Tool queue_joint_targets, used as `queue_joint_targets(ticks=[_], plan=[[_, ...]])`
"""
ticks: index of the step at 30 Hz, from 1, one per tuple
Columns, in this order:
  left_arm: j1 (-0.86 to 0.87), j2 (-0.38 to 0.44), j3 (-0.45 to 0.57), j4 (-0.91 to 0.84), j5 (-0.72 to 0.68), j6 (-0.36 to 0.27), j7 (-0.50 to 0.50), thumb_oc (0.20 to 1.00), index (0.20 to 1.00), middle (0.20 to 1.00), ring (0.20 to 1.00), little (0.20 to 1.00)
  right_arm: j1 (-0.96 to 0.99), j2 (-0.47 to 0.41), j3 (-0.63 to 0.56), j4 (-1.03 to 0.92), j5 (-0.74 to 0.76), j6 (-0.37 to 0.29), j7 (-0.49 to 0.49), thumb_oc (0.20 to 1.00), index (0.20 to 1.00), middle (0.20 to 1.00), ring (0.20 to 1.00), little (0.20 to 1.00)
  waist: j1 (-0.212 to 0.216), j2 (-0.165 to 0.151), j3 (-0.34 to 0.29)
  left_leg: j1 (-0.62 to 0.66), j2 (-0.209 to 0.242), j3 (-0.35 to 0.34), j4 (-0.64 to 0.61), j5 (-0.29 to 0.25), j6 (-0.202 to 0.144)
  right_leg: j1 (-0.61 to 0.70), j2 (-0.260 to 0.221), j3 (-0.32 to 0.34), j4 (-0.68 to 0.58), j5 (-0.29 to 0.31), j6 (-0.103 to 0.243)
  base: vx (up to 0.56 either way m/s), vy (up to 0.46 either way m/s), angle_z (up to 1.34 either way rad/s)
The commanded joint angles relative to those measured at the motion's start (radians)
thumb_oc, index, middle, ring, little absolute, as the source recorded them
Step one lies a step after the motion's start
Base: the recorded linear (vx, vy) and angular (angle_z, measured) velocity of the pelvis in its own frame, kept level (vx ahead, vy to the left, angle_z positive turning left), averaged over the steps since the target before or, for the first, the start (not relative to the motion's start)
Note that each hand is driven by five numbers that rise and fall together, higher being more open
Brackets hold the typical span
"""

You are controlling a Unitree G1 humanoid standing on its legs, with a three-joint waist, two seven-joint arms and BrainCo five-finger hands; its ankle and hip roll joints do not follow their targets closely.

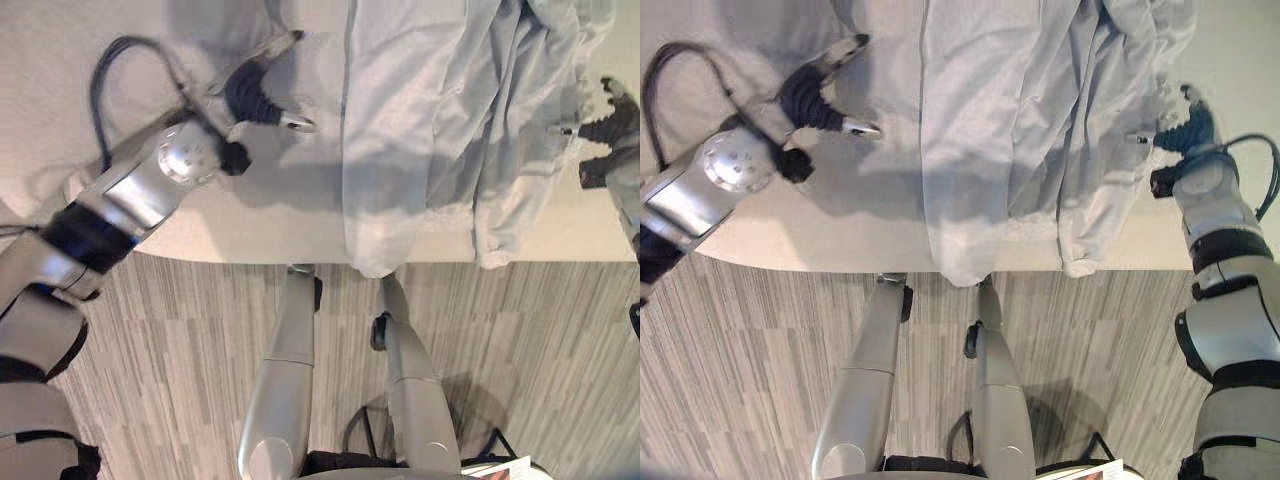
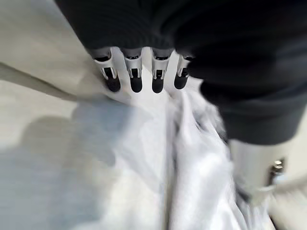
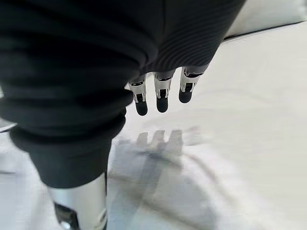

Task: Hang the clothes on the sofa on the clothes rack.

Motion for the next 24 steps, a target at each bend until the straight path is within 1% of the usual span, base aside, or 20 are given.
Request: queue_joint_targets(ticks=[1,2,3,4,5,6,10,16,17,20,23,24], plan=[[-0.029,-0.016,-0.010,-0.032,0.016,-0.017,0.004,1.000,1.000,1.000,1.000,1.000,-0.009,-0.105,-0.016,0.012,-0.001,-0.002,-0.005,1.000,1.000,1.000,1.000,1.000,0.024,0.101,-0.004,0.342,0.118,-0.159,-0.521,0.140,-0.132,0.153,-0.081,-0.027,-0.019,-0.079,0.014,0.00,0.000,0.00],[-0.053,-0.012,-0.027,-0.020,0.031,-0.015,0.006,1.000,1.000,1.000,1.000,1.000,-0.013,-0.100,-0.019,0.018,0.000,-0.002,-0.005,1.000,1.000,1.000,1.000,1.000,0.023,0.101,-0.004,0.338,0.116,-0.160,-0.521,0.144,-0.132,0.149,-0.083,-0.029,-0.019,-0.078,0.015,0.02,-0.023,-0.04],[-0.140,-0.042,-0.085,0.067,0.066,-0.015,0.011,1.000,1.000,1.000,1.000,1.000,-0.024,-0.082,-0.008,0.021,-0.009,-0.002,-0.002,1.000,1.000,1.000,1.000,1.000,0.020,0.100,-0.004,0.346,0.120,-0.159,-0.532,0.144,-0.132,0.151,-0.083,-0.027,-0.019,-0.079,0.015,0.00,0.000,0.00],[-0.211,-0.077,-0.114,0.170,0.071,-0.025,0.024,1.000,1.000,1.000,1.000,1.000,-0.043,-0.071,0.009,0.025,-0.011,-0.007,0.000,1.000,1.000,1.000,1.000,1.000,0.016,0.097,-0.004,0.350,0.122,-0.160,-0.534,0.142,-0.133,0.151,-0.083,-0.025,-0.019,-0.081,0.015,0.00,0.000,0.00],[-0.216,-0.079,-0.118,0.174,0.070,-0.026,0.024,1.000,1.000,1.000,1.000,1.000,-0.043,-0.071,0.008,0.025,-0.011,-0.007,0.000,1.000,1.000,1.000,1.000,1.000,0.018,0.097,-0.004,0.349,0.122,-0.161,-0.534,0.142,-0.133,0.150,-0.083,-0.025,-0.019,-0.081,0.015,0.00,0.000,0.00],[-0.288,-0.114,-0.141,0.247,0.083,-0.035,0.047,1.000,1.000,1.000,1.000,1.000,-0.055,-0.059,0.017,0.013,-0.017,-0.009,-0.001,1.000,1.000,1.000,1.000,1.000,0.015,0.093,-0.004,0.352,0.126,-0.163,-0.537,0.138,-0.134,0.147,-0.082,-0.025,-0.019,-0.084,0.014,0.00,0.000,0.00],[-0.410,-0.175,-0.164,0.360,0.096,-0.054,0.086,1.000,1.000,1.000,1.000,1.000,-0.063,-0.057,0.018,-0.024,-0.026,-0.015,-0.012,1.000,1.000,1.000,1.000,1.000,0.009,0.089,-0.004,0.354,0.127,-0.170,-0.544,0.130,-0.138,0.144,-0.082,-0.020,-0.019,-0.091,0.012,0.00,0.000,0.00],[-0.509,-0.232,-0.215,0.381,0.119,-0.061,0.111,1.000,1.000,1.000,1.000,1.000,-0.068,-0.057,0.008,-0.032,-0.031,-0.024,-0.024,1.000,1.000,1.000,1.000,1.000,0.007,0.081,-0.004,0.352,0.123,-0.177,-0.546,0.123,-0.138,0.138,-0.083,-0.020,-0.019,-0.095,0.012,0.00,0.000,0.00],[-0.541,-0.258,-0.225,0.396,0.117,-0.064,0.117,1.000,1.000,1.000,1.000,1.000,-0.081,-0.057,0.014,-0.028,-0.033,-0.025,-0.027,1.000,1.000,1.000,1.000,1.000,0.007,0.080,-0.004,0.348,0.120,-0.180,-0.543,0.123,-0.139,0.135,-0.084,-0.018,-0.019,-0.094,0.012,0.00,0.000,0.00],[-0.563,-0.281,-0.229,0.401,0.114,-0.068,0.128,1.000,1.000,1.000,1.000,1.000,-0.090,-0.053,0.019,-0.027,-0.034,-0.026,-0.030,1.000,1.000,1.000,1.000,1.000,0.006,0.079,-0.004,0.342,0.121,-0.183,-0.542,0.121,-0.140,0.130,-0.084,-0.018,-0.019,-0.093,0.012,0.00,0.000,0.00],[-0.593,-0.339,-0.225,0.415,0.104,-0.071,0.142,1.000,1.000,1.000,1.000,1.000,-0.109,-0.044,0.023,-0.013,-0.033,-0.029,-0.036,1.000,1.000,1.000,1.000,1.000,0.005,0.078,-0.004,0.344,0.119,-0.184,-0.546,0.119,-0.139,0.131,-0.084,-0.016,-0.019,-0.096,0.012,0.00,0.000,0.00],[-0.593,-0.340,-0.225,0.416,0.104,-0.072,0.142,1.000,1.000,1.000,1.000,1.000,-0.110,-0.045,0.024,-0.012,-0.032,-0.029,-0.036,1.000,1.000,1.000,1.000,1.000,0.005,0.079,-0.004,0.344,0.119,-0.184,-0.546,0.119,-0.138,0.131,-0.083,-0.016,-0.019,-0.096,0.012,0.00,0.000,0.00]])
